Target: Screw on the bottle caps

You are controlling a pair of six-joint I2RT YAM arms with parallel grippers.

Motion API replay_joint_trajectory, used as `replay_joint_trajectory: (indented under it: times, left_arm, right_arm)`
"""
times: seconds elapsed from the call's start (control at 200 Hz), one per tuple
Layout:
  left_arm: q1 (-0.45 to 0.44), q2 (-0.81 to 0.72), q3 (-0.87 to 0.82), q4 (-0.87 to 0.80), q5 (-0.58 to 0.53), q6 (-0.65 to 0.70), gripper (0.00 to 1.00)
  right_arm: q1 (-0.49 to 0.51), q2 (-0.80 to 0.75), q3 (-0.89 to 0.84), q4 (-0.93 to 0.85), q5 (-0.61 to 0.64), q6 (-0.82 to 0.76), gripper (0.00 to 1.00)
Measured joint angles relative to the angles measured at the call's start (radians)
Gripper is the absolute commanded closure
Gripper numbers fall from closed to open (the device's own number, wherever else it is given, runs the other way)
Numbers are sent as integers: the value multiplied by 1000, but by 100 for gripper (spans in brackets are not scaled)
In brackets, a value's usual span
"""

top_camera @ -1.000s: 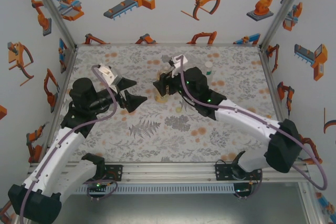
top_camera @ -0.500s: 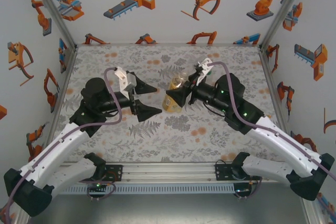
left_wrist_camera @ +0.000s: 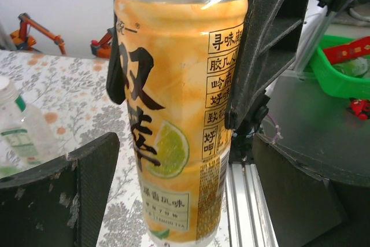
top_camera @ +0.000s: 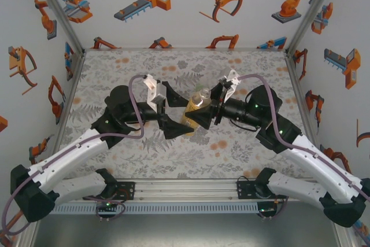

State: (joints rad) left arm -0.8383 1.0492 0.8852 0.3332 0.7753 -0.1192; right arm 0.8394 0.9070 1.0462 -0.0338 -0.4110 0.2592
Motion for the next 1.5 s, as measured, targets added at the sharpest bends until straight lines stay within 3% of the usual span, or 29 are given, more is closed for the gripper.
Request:
replay_joint_trajectory:
  times: [0.561,1.317,1.397,1.502]
  left_arm:
    - [-68,73,16,45,3,-1,19]
    - [-78,76,18,64,27,-13,46]
    - [-78,76,18,63,27,-14,46]
    - [-79,76,18,63,24,-14,49]
  right_arm:
    - [0,-32,0,103,-65,69,69]
    - [0,-51,-6,121,-42,83,70]
    - [0,-51,-6,121,-41,83,65]
    - [0,-51,-6,120,-39,83,50]
